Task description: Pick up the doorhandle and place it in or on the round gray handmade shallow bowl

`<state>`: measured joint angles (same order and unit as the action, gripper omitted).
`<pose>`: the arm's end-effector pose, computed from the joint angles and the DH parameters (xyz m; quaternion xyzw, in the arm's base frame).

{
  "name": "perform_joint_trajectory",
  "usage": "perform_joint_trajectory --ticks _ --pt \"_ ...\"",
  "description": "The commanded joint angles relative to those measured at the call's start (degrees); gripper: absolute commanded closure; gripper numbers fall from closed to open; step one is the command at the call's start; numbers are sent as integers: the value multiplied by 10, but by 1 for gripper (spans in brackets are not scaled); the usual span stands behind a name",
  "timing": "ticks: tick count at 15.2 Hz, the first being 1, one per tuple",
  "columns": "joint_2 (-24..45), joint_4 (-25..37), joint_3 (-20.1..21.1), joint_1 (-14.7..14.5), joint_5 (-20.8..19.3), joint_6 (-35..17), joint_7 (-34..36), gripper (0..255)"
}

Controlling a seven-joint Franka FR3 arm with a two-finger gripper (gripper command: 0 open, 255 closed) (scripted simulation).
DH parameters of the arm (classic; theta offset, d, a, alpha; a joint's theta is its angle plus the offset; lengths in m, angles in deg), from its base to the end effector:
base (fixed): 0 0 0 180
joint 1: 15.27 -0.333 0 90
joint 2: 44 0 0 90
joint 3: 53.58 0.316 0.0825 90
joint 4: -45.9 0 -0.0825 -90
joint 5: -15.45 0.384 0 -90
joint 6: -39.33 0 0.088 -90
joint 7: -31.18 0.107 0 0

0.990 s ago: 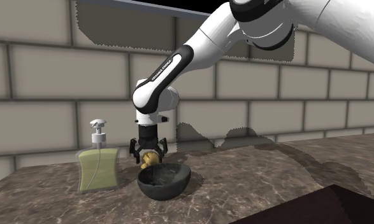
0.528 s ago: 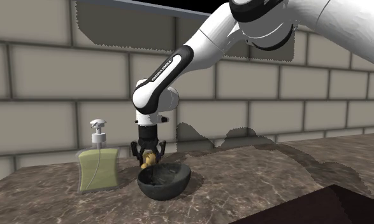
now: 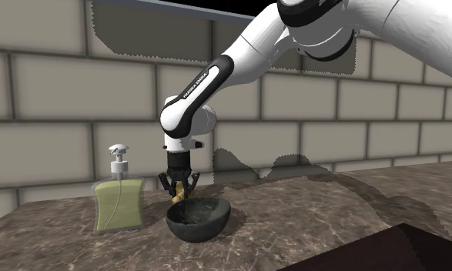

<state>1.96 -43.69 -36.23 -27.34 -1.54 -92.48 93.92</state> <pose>0.6247 0.3114 0.1835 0.9730 -0.2305 -0.0066 0.0073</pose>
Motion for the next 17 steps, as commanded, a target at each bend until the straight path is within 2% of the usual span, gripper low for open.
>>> perform_joint_trajectory --ticks 1,17 --pt "0 0 0 0 0 0 0 255" --pt "-78 -1 21 14 24 76 -13 255"
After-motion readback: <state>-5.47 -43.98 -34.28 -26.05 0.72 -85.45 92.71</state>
